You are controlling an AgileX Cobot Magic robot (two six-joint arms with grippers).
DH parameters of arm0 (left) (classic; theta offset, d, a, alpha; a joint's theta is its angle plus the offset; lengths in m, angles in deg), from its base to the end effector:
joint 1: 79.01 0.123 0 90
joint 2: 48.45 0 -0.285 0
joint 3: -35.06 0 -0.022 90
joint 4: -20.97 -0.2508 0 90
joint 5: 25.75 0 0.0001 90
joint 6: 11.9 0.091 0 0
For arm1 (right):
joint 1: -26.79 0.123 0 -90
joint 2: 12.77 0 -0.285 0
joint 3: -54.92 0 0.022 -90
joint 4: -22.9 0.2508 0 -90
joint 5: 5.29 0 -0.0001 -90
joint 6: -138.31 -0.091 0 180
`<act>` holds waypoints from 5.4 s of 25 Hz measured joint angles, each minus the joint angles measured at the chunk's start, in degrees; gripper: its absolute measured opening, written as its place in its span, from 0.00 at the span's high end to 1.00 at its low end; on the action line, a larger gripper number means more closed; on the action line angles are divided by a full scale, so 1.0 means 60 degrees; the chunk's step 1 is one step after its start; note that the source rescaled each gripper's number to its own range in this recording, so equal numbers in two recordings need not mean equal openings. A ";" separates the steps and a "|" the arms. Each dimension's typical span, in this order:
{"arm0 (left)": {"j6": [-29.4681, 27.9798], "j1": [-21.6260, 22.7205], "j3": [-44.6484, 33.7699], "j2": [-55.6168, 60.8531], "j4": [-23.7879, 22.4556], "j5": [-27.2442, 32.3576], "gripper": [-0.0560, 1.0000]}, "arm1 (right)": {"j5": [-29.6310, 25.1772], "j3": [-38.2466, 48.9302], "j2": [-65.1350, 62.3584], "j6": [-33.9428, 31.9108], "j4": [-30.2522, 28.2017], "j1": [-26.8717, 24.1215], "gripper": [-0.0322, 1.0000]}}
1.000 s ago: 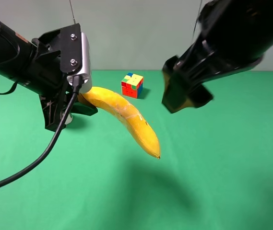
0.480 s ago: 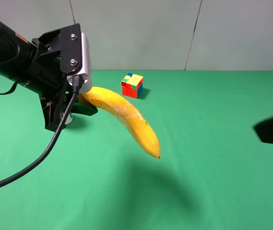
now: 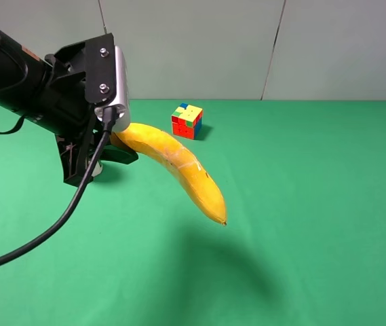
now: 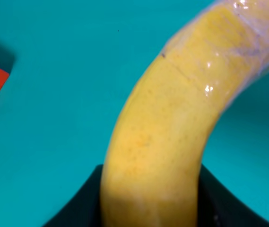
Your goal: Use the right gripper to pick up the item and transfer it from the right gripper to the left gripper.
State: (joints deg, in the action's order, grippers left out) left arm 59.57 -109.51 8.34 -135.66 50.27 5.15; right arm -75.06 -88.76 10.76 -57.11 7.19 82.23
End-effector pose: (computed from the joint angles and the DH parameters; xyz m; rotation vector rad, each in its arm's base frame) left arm 0.2288 -0.1614 0.2571 1.5904 1.8501 -0.1955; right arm 0.0264 -0.0025 0.3264 -0.7402 2.1189 0.3342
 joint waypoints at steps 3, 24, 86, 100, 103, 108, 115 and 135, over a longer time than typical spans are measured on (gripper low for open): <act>0.0000 0.0000 0.0000 0.0000 0.0011 0.0000 0.94 | 0.0000 0.0373 -0.0602 0.0263 0.0025 0.0000 0.01; 0.0000 0.0000 0.0000 0.0000 0.0011 0.0000 0.94 | 0.1828 0.2152 -0.2412 0.1518 0.1625 0.0000 0.01; -0.8397 0.5753 0.0000 0.2226 -0.0943 -0.0013 0.94 | 0.1832 0.2158 -0.2670 0.1526 0.1944 -0.5910 0.01; -1.0555 0.7330 -0.2555 0.2425 -0.2462 -0.1155 0.94 | 0.1832 0.2158 -0.2670 0.1526 0.1944 -0.5910 0.01; -1.0613 0.7698 -0.2950 0.2425 -0.2462 -0.1655 0.94 | 0.1832 0.2158 -0.2670 0.1526 0.1944 -0.5910 0.01; -1.0654 0.7957 -0.3093 0.2081 -0.2453 -0.2345 0.94 | 0.1832 0.2158 -0.2670 0.1526 0.1944 -0.5910 0.01; -1.0899 0.7957 -0.3103 0.0443 -0.2446 -0.3391 0.94 | 0.1832 0.2158 -0.2670 0.1526 0.1944 -0.5910 0.01; -1.1122 0.7957 -0.3094 -0.2924 -0.2443 -0.4823 0.94 | 0.1832 0.2158 -0.2670 0.1526 0.1944 -0.5910 0.01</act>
State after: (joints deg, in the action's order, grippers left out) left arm -7.17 -61.77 -10.23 -153.21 35.62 -23.79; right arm -64.07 -75.81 -5.27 -47.95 18.86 46.78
